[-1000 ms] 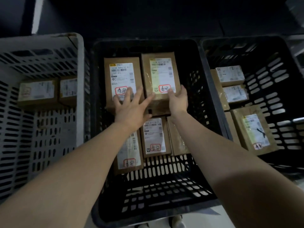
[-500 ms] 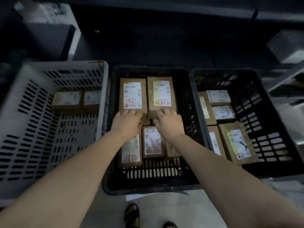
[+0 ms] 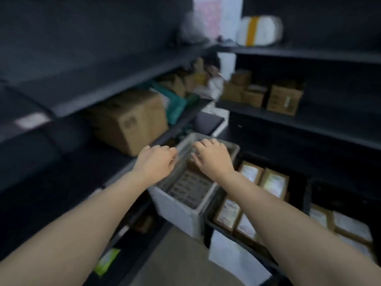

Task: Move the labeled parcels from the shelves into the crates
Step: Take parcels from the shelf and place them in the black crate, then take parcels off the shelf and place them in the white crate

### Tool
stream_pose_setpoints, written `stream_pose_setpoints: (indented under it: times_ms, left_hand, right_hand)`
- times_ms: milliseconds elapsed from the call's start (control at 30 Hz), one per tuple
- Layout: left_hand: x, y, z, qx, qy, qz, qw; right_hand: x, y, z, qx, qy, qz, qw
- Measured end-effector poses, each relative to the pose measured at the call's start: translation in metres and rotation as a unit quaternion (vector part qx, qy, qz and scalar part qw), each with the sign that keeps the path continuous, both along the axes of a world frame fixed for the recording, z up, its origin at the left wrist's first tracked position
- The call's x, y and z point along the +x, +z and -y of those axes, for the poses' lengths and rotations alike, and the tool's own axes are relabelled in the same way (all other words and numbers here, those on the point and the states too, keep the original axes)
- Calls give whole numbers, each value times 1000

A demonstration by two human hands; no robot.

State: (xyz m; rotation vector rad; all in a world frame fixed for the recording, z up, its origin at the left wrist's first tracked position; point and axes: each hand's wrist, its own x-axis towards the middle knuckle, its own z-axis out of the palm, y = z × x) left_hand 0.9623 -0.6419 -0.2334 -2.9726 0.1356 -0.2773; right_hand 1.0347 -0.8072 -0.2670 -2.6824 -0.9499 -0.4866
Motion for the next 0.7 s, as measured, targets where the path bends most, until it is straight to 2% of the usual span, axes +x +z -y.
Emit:
stream_pose_setpoints:
  times_ms: [167,333,500,700]
  left_hand:
    - [-130,102,-97,24,136,81,987]
    - [-282,169,-186,60,267,166,947]
    - [-446,201,-265,94,380,198,899]
    - [-599,211,-334,100,478,188,852]
  right_hand:
    - [-86,99,-125,53,161,78,982]
    - [-207,168,-247,129,330,118,928]
    - [-352,207,-365,149,449,130,872]
    - [-495,228,-470,132,521,87,839]
